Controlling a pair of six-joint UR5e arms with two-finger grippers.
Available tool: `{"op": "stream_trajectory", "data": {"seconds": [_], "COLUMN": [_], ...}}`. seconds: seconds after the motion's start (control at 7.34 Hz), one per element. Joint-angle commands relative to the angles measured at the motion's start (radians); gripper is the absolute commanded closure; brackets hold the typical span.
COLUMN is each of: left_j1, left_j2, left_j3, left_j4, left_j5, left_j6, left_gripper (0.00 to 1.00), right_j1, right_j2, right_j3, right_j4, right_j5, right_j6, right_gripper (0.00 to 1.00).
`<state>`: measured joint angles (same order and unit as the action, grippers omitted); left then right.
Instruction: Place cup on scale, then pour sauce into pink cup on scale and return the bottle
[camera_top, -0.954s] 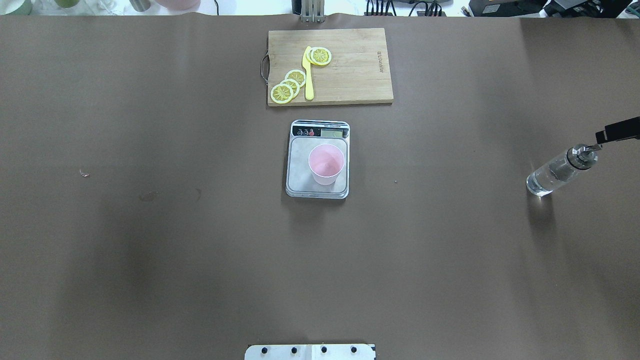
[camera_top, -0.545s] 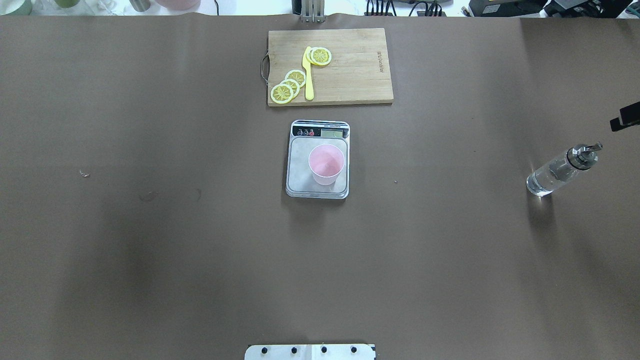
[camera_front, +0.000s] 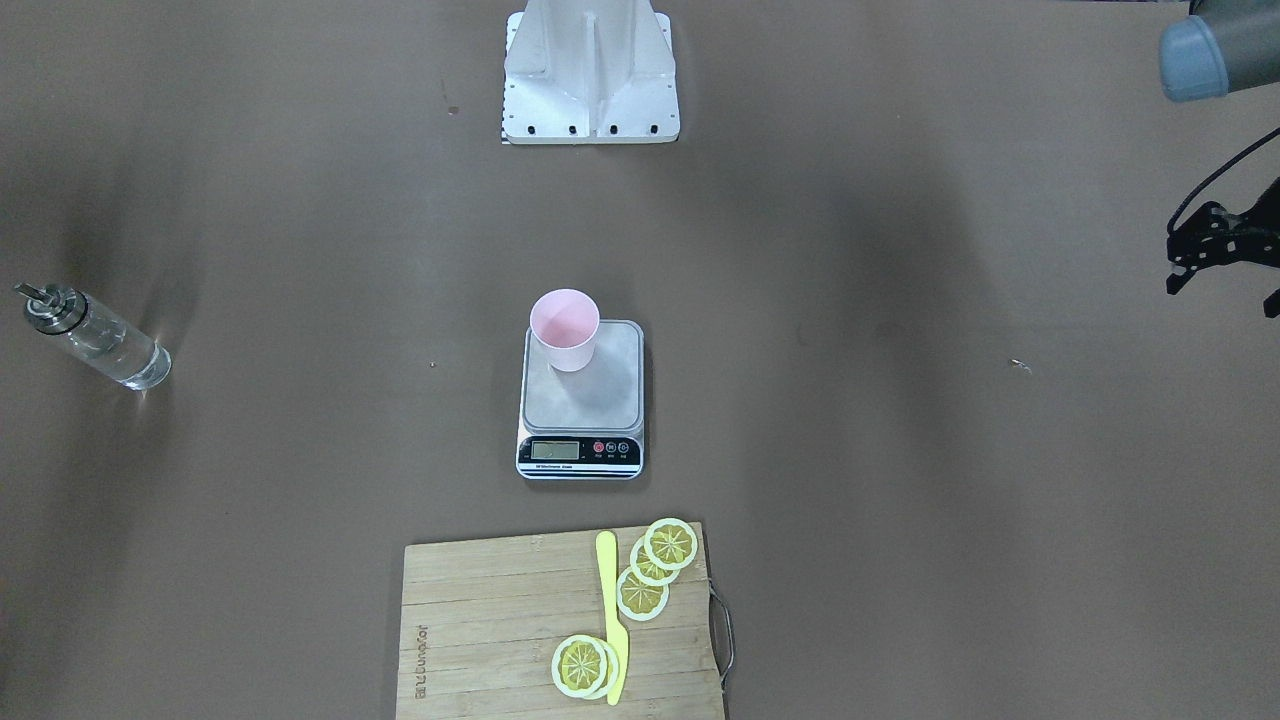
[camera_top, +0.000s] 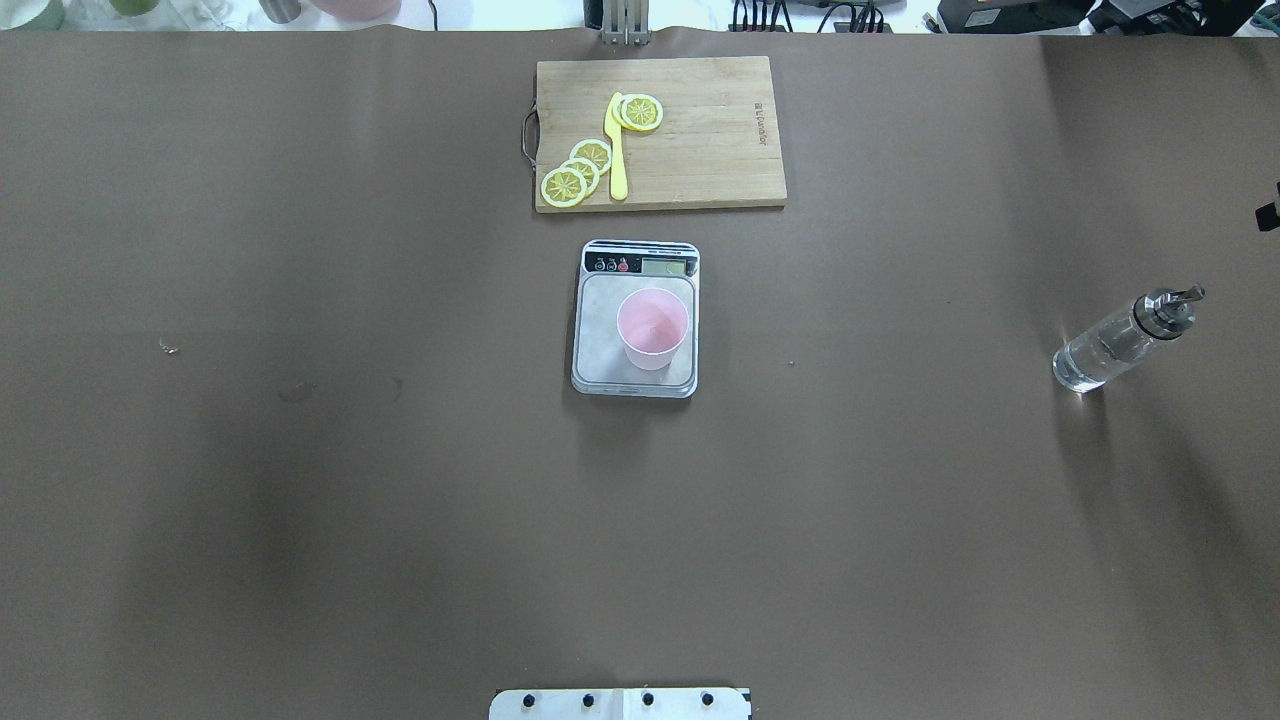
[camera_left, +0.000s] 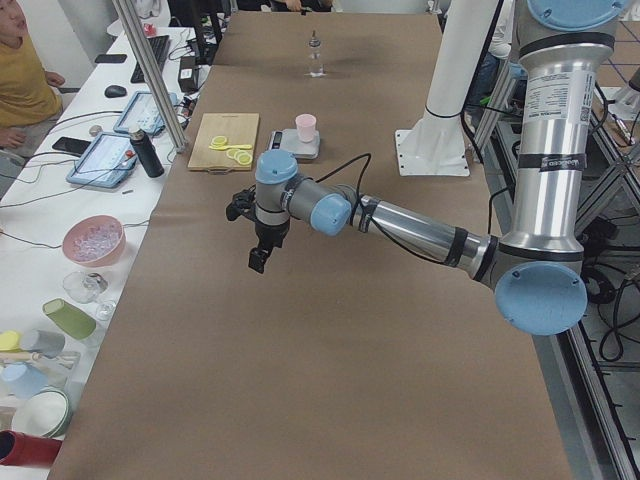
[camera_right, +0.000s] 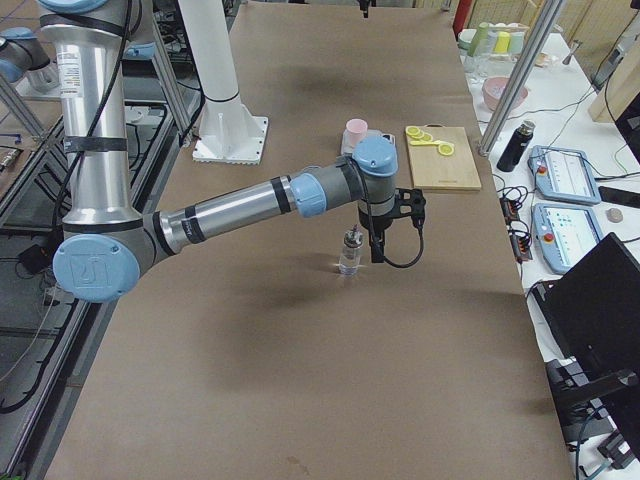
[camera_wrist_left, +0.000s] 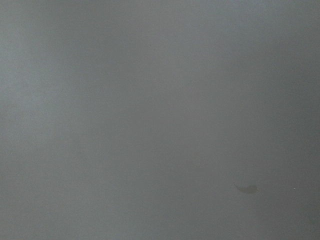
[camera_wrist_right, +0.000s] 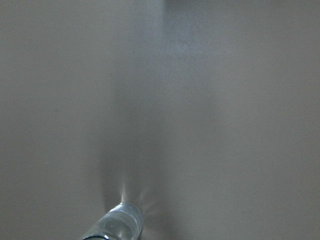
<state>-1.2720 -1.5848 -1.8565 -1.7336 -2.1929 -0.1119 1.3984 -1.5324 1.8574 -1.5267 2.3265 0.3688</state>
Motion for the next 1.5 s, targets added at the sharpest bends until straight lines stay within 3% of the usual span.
{"op": "stream_trajectory", "data": {"seconds": [0.0,0.27,1.36], "left_j1": [-0.025,-0.104,-0.122], "left_j2": [0.000,-0.009,0.000], "left_j3": [0.034,0.115,0.165], "left_j4": [-0.003,0.009,0.013], "left_j5": [-0.013,-0.075,-0.097], "left_j6": [0.008,0.139,0.067], "left_gripper": [0.03,0.03,0.02], "right_j1": [0.028,0.083,0.099], "right_j2": [0.064,0.063,0.055], "right_j3": [-0.110,-0.167,-0.265], "right_j4": [0.008,0.013,0.005], "right_j5": [-0.010,-0.004,-0.003], "right_j6": [-0.025,-0.159,-0.172], "right_gripper": [0.00,0.00,0.00]}}
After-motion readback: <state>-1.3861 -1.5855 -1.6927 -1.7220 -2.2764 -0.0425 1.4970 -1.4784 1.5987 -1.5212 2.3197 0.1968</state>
